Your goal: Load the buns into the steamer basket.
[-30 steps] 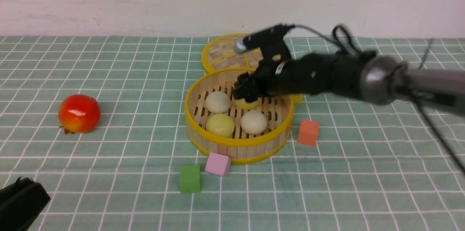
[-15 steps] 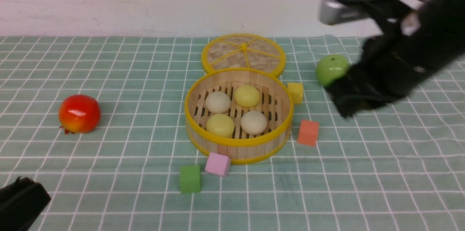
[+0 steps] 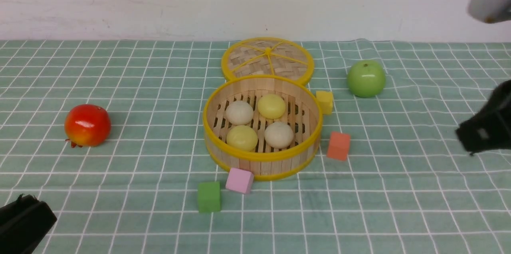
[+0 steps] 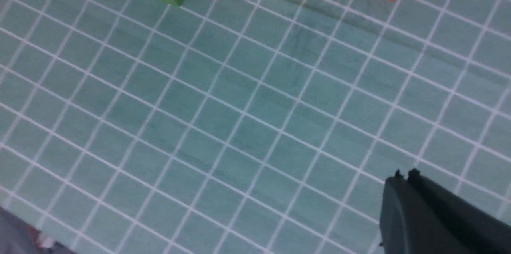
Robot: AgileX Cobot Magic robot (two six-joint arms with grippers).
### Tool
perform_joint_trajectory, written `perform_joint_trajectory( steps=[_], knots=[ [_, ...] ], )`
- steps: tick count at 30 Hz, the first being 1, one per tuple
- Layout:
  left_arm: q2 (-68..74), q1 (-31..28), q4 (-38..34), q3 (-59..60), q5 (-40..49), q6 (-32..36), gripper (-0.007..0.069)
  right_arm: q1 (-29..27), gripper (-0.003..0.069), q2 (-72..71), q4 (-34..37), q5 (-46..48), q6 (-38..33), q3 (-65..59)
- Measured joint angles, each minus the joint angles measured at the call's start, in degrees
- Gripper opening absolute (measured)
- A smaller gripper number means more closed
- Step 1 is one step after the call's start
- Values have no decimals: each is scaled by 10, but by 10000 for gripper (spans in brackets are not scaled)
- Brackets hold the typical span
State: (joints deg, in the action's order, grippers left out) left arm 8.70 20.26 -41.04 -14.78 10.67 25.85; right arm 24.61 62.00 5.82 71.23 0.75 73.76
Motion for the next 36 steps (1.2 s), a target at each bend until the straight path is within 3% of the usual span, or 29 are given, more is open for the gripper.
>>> perform_joint_trajectory(
  steps=[3,10,14,19,36],
  knots=[
    [0,0,0,0,0,0,137,-22,-20,-57,-9,-43,-7,-61],
    [0,0,0,0,-1,0,144,-143,-20,-378,-25,-430,-7,-450],
    [0,0,0,0,-1,0,146,-204,-18,-538,-51,-539,-7,-660],
    [1,0,0,0,0,0,147,-235,-16,-621,-52,-520,-7,-751],
    [6,0,0,1,0,0,165,-239,-5,-626,-53,-500,22,-748]
  ],
)
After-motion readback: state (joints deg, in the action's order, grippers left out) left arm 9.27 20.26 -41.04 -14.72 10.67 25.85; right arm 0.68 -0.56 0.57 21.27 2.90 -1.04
